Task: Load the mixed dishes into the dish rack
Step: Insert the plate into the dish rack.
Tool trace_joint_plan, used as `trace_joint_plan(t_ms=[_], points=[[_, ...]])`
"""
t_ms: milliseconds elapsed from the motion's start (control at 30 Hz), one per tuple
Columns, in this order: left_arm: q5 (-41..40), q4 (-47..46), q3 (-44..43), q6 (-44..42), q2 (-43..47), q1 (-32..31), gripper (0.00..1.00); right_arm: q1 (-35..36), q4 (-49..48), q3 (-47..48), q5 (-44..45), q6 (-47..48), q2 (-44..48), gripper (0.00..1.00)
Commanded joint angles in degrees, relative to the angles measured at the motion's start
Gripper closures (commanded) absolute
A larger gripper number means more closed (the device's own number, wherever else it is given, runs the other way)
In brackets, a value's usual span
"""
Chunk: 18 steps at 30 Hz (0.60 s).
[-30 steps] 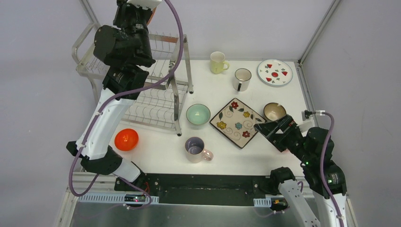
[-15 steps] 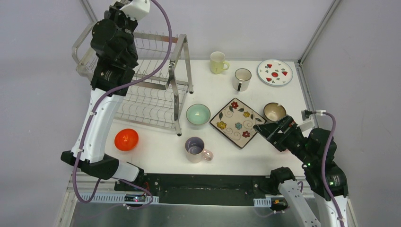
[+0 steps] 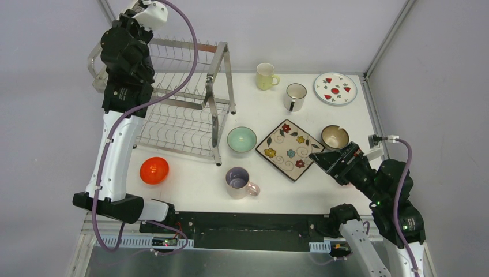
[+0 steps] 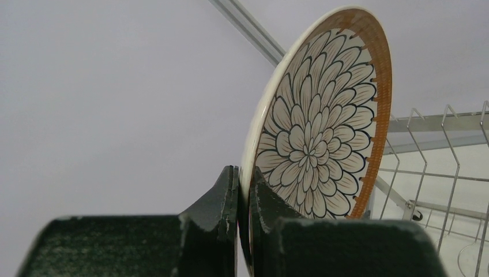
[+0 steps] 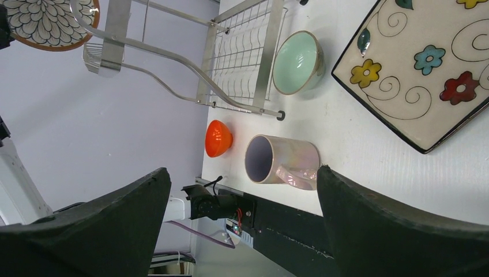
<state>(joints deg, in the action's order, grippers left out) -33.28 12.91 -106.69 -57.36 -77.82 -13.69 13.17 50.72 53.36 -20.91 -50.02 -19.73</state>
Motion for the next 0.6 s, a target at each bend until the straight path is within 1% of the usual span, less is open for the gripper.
trace_joint_plan(t_ms=[0, 100, 267, 567], points=[[3.14, -8.61, 0.26, 1.40, 2.15, 1.62, 1.00, 0.09, -3.34, 0.11, -1.24, -0.60, 0.26, 0.00], [2.35, -7.54, 0.97, 2.58, 1.75, 2.31, 1.00, 0.10, -3.57, -0.39, -1.18, -0.78, 0.66, 0.00], [0.95, -1.03, 1.48, 8.33, 2.30, 2.61, 1.00, 0.08, -3.32, -1.05, -0.82, -0.96, 1.10, 0.00], [-2.24, 1.70, 3.63, 8.97, 2.07, 2.62, 1.00, 0.10, -3.38, -0.80, -0.89, -0.08, 0.36, 0.00]])
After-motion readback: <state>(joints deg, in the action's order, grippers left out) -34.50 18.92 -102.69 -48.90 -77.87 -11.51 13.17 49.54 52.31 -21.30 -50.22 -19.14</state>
